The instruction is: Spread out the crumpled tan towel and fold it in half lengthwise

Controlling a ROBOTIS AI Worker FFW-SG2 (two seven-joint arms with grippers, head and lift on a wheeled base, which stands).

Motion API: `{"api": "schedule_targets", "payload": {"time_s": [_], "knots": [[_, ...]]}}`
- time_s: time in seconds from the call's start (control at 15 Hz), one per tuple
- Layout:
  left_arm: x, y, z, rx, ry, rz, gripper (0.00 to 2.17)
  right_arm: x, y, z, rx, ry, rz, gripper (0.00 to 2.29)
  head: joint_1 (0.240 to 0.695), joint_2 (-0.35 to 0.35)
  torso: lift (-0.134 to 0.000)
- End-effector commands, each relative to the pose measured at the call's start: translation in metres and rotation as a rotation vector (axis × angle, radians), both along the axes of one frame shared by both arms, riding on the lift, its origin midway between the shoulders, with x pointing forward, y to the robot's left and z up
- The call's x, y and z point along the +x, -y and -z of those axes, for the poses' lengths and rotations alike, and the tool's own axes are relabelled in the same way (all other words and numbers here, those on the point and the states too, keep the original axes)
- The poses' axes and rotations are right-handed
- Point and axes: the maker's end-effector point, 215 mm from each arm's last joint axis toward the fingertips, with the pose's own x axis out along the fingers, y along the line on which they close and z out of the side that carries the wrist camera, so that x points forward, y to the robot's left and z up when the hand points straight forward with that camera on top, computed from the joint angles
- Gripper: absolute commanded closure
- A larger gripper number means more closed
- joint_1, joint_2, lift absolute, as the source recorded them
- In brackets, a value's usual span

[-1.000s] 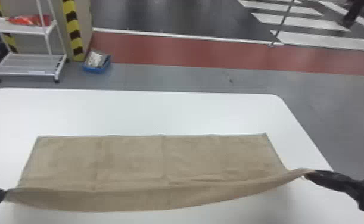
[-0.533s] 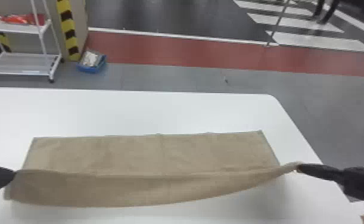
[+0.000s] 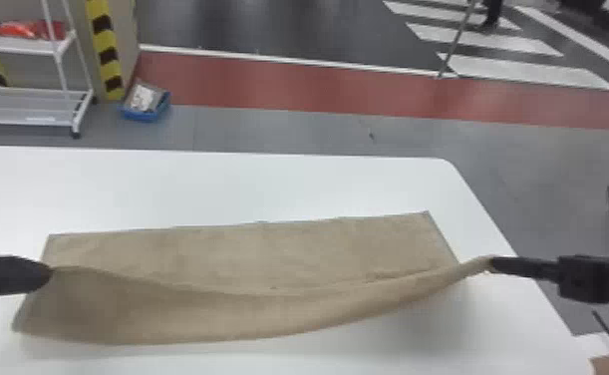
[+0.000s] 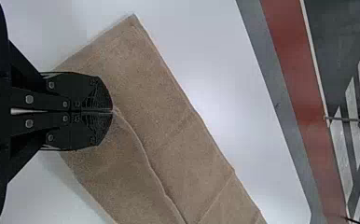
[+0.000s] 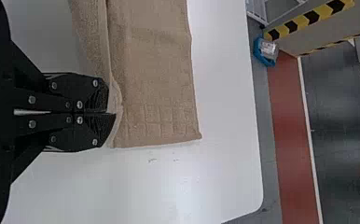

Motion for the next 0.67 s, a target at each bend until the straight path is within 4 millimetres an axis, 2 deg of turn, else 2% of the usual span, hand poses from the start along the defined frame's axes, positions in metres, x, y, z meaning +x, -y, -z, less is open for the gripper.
{"api": "schedule_targets", "payload": {"time_s": [0.0, 0.27, 0.6], "knots": [[0.012, 0.005, 0.003, -0.006, -0.007, -0.006, 1.50, 0.007, 0.010, 0.001, 0.004, -0.025, 0.038, 2.00, 0.695, -0.248, -0.124], [0.026, 0.002, 0.004, -0.023, -0.012, -0.036, 1.50, 0.027, 0.020, 0.007, 0.036, -0.069, 0.081, 2.00, 0.695, -0.263, -0.124], [0.050, -0.017, 0.010, -0.026, -0.035, -0.089, 1.51, 0.058, 0.013, 0.001, 0.188, -0.110, 0.176, 2.00, 0.695, -0.245, -0.124]]}}
